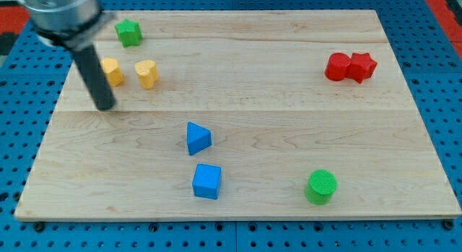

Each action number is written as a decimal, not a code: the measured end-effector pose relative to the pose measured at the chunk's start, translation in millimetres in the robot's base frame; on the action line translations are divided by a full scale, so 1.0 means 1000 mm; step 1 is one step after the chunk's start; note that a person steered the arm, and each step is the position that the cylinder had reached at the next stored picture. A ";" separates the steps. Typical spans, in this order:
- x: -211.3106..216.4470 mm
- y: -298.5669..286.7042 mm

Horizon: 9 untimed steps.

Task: Keep yellow blocks horizontally right to green star

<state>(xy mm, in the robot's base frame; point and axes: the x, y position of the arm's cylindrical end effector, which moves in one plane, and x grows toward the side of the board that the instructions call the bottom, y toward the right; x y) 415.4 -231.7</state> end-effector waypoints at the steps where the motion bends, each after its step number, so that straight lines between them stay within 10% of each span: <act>1: -0.043 -0.028; 3: -0.054 0.130; 9: -0.132 0.242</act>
<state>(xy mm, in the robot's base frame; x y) 283.3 10.2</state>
